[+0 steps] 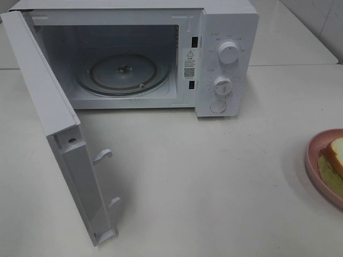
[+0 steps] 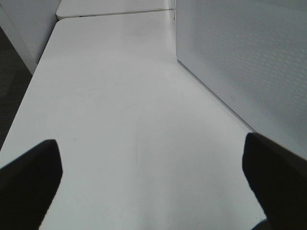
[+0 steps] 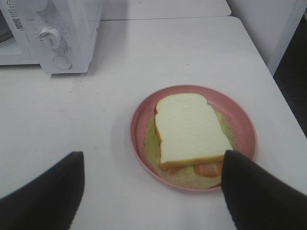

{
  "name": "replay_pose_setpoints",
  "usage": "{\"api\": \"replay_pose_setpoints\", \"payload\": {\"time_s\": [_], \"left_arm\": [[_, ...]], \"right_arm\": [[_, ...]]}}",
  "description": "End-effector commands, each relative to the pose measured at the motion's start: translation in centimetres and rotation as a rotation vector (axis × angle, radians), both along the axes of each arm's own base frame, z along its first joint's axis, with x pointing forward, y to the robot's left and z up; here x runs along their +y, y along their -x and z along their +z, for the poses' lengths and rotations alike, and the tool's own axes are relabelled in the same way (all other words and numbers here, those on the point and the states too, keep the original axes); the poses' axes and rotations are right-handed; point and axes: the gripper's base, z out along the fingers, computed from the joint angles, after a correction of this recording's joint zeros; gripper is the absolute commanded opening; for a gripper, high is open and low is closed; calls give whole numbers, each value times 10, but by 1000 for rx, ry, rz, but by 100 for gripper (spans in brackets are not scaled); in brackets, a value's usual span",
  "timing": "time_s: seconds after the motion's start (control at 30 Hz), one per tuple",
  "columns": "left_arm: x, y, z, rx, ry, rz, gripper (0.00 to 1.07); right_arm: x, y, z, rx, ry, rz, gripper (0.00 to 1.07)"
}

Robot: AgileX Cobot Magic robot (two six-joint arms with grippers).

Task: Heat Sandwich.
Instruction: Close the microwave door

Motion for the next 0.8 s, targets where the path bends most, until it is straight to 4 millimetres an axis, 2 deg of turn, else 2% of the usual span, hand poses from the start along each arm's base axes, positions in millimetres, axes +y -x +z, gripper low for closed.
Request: {"api": "replay_pose_setpoints", "payload": {"time_s": [0.03, 0.8], "left_arm": [[0, 2, 0, -20, -2, -4, 98], [0, 2, 0, -20, -2, -4, 98]], "right_arm": [[0, 4, 0, -33, 9, -1, 76], [0, 4, 0, -33, 9, 0, 76]]}}
